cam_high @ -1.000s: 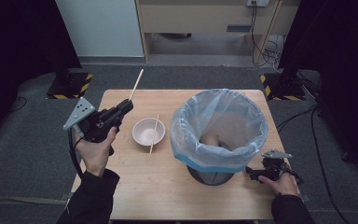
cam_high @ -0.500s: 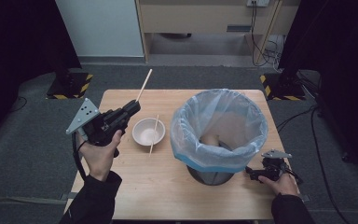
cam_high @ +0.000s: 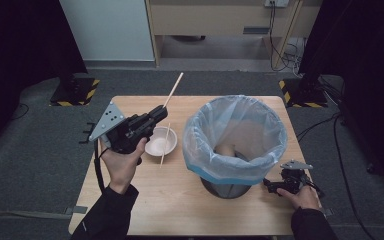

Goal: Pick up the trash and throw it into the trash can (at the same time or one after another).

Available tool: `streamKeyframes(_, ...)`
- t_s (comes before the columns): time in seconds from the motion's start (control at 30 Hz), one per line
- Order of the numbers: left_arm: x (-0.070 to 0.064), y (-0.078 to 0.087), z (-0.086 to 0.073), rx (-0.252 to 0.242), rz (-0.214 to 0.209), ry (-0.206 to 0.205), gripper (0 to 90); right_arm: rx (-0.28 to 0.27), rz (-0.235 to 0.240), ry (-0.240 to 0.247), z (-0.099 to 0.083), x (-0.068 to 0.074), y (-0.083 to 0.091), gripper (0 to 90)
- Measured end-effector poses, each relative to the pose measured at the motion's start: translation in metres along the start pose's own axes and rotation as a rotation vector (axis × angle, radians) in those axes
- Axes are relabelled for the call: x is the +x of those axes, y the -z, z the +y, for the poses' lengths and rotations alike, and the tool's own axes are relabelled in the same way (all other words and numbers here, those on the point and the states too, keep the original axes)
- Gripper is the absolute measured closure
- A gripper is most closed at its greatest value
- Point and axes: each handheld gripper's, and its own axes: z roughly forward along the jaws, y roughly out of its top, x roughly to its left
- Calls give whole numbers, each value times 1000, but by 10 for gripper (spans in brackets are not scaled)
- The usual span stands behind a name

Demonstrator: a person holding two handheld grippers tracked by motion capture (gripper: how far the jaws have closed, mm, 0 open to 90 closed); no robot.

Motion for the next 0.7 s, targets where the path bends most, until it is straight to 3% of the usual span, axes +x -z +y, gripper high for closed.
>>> streamKeyframes(0.7,-32,-41,25,-36,-78,-29,849,0,-3,-1,0,0,0,5)
